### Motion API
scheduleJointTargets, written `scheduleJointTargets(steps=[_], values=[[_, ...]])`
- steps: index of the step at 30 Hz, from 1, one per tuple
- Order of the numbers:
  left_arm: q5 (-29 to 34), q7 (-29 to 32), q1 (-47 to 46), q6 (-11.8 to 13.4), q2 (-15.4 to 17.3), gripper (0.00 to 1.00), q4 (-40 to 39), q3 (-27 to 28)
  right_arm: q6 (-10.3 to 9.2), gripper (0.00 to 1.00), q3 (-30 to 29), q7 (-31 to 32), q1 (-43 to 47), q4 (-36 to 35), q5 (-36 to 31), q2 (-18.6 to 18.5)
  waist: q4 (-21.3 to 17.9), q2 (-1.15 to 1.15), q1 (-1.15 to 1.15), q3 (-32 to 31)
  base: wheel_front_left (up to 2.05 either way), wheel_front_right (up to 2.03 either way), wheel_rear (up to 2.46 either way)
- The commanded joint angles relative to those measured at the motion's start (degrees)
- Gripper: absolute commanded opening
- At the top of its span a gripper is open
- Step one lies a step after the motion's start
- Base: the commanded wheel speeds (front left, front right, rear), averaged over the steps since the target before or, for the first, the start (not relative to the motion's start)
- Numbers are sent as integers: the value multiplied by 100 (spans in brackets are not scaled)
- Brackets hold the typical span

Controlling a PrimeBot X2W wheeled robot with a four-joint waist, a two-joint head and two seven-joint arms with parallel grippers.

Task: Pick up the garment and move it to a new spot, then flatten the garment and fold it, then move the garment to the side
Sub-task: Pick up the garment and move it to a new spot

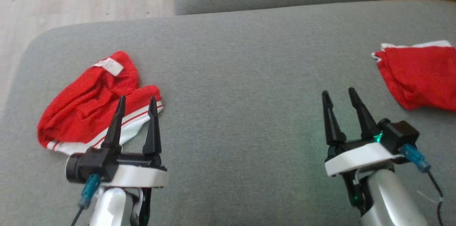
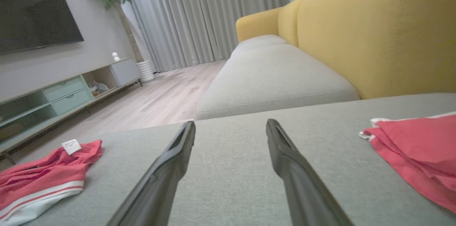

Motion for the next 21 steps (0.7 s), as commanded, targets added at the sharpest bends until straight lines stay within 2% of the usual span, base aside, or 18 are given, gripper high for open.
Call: scheduleJointTargets(steps=[1, 13, 21], values=[[-44, -28, 27, 40, 21, 100, -173, 129, -4, 100, 212, -66, 37, -242, -35, 17, 270, 0, 0, -109, 0, 0, 0], [17, -28, 383, 98, 21, 100, -105, 135, -4, 100, 610, -67, 352, -238, 133, 17, 1225, 0, 0, -459, 0, 0, 0], [-40, -28, 523, 156, 21, 100, -121, 111, -4, 100, 808, -67, 505, -184, 244, 17, 1689, 0, 0, -591, 0, 0, 0]])
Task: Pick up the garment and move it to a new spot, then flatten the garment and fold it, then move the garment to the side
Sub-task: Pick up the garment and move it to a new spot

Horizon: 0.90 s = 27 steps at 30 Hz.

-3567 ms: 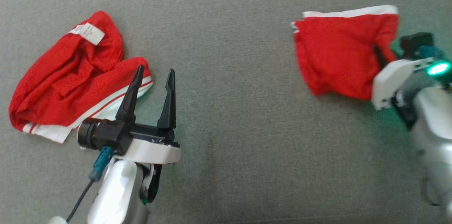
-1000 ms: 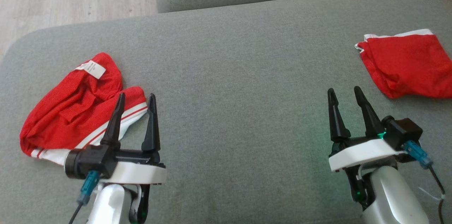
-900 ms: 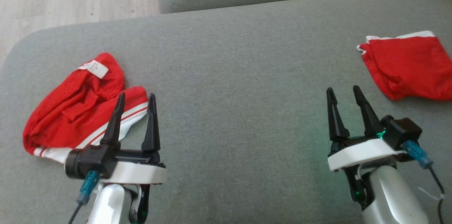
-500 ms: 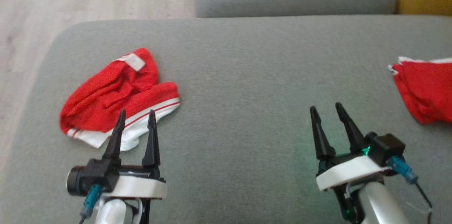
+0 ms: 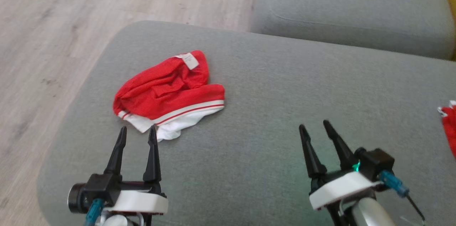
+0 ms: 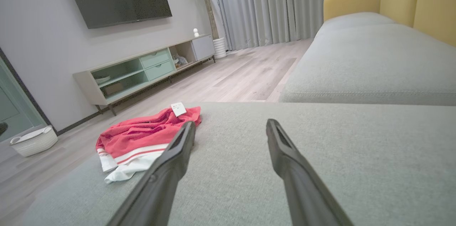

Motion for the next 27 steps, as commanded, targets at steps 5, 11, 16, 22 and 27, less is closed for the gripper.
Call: scheduleJointTargets(steps=[5, 11, 16, 22, 27], values=[[-26, -28, -92, 71, 9, 100, -195, 91, -4, 100, 126, -62, -42, -152, 37, 9, 223, 0, 0, -79, 0, 0, 0], [38, -28, -132, 43, 12, 100, -242, 116, -4, 100, 184, -62, -90, -205, 97, 9, 207, 0, 0, 88, 0, 0, 0], [94, 58, -471, -79, 155, 100, 82, 100, -4, 100, -53, -62, -205, -257, 55, 9, 29, 0, 0, 465, 0, 0, 0], [264, 804, -1447, -350, 441, 100, 637, -163, -4, 100, -389, -44, -474, -232, -29, 9, -289, 0, 0, 1132, 0, 0, 0], [298, 1434, -2201, -542, 601, 100, 1194, -406, -4, 100, -491, -48, -652, -324, -86, 9, -473, 0, 0, 1484, 0, 0, 0]])
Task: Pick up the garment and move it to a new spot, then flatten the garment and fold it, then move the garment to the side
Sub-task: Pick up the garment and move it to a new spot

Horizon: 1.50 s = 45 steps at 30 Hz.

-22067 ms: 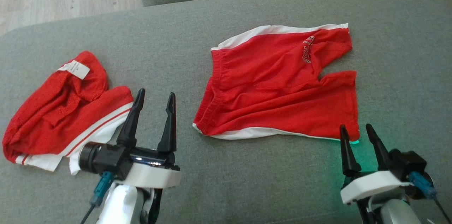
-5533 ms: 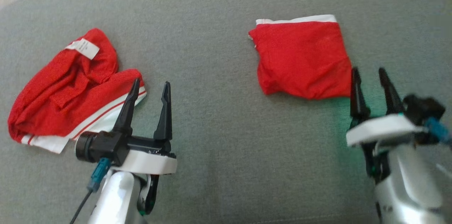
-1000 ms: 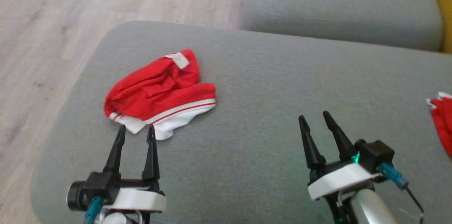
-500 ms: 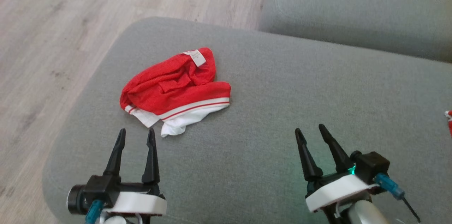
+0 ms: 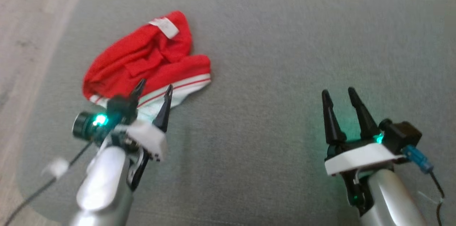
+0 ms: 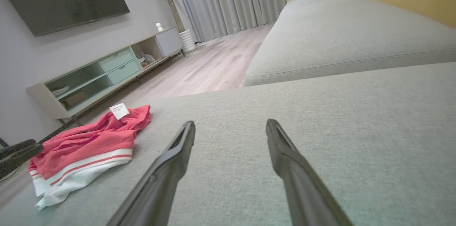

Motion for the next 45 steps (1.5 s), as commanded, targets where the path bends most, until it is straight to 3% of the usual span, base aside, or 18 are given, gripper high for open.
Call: scheduleJointTargets(steps=[1, 8, 16, 17, 18, 19, 28, 32, 36, 42, 45], values=[[8, 196, -373, -57, 172, 100, 55, 68, -4, 100, 113, -50, -204, -222, -73, -8, -271, 0, -2, 342, 0, 0, 0], [-236, 888, -1268, -174, 365, 100, 1157, -465, -4, 100, 175, -57, -391, -286, -47, -8, -554, 0, -2, 609, 0, 0, 0], [-394, 890, -1703, -181, 488, 100, 2081, -806, -4, 100, 208, -62, -459, -364, 11, -8, -736, 0, -2, 705, 0, 0, 0], [-428, 879, -1721, -181, 492, 76, 2161, -866, -4, 100, 209, -62, -460, -365, 12, -8, -754, 0, -2, 697, 0, 0, 0], [-474, 846, -1731, -181, 495, 21, 2218, -936, -4, 100, 204, -62, -461, -364, 12, -8, -772, 0, -2, 682, 0, 0, 0], [-522, 777, -1737, -181, 508, 0, 2256, -998, -4, 100, 200, -62, -461, -362, 16, -8, -792, 0, -2, 655, 0, 0, 0], [-814, -554, -1754, -182, 530, 0, 1922, -1278, -4, 100, 185, -63, -387, -306, 140, -8, -1055, 0, -2, 116, 0, 0, 0], [-1063, -802, -1977, -182, 473, 0, 1445, -1217, -4, 100, 174, -63, -362, -306, 237, -8, -1267, 0, -2, -84, 0, 0, 0], [-1576, -561, -2534, -182, 537, 0, 605, -1181, -4, 100, 154, -63, -380, -360, 401, -8, -1510, 0, -2, -129, 0, 0, 0], [-2108, 422, -3605, -182, 858, 0, -554, -1283, -4, 100, 399, -63, -472, -438, 751, -8, -2100, 0, -2, -86, 0, 0, 0], [-2243, 544, -3809, -180, 788, 0, -715, -1259, -4, 100, 467, -63, -504, -475, 830, -8, -2278, 0, -2, -55, 0, 0, 0]])
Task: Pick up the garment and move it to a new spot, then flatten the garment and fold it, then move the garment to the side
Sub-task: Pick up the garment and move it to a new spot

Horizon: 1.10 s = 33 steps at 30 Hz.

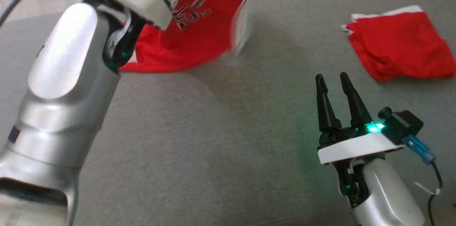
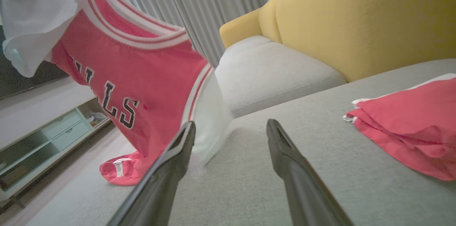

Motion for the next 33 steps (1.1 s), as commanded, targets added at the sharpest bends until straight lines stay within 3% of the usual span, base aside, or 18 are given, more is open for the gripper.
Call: scheduleJointTargets(steps=[1, 7, 14, 19, 24, 28, 33], values=[[-48, 1, -315, 23, 104, 0, -216, 208, -4, 100, 136, -62, -203, -214, 43, -7, -227, 0, 0, 42, 0, 0, 0], [-237, -161, -543, 285, -344, 0, -310, 348, -4, 100, 189, -62, -251, -277, 140, -7, -585, 0, 0, 92, 0, 0, 0], [-292, -208, -407, 249, -467, 0, -214, 180, -4, 100, 312, -62, -177, -219, 136, -7, -795, 0, 0, -67, 0, 0, 0], [-479, -202, -743, 204, -810, 0, -114, 41, -4, 100, 459, -62, -170, -231, 226, -7, -994, 0, 0, -182, 0, 0, 0], [-895, -679, -1316, 575, -997, 0, 175, 463, -4, 100, 497, -62, -164, -279, 233, -7, -1041, 0, 0, -160, 0, 0, 0], [-1056, -1093, -1526, 844, -973, 0, 517, 824, -4, 100, 405, -62, -117, -313, 195, -7, -900, 0, 0, -89, 0, 0, 0], [-847, -1264, -1003, 1023, -375, 0, 1248, 942, -4, 100, 334, -62, -125, -315, 144, -7, -625, 0, 0, 23, 0, 0, 0]])
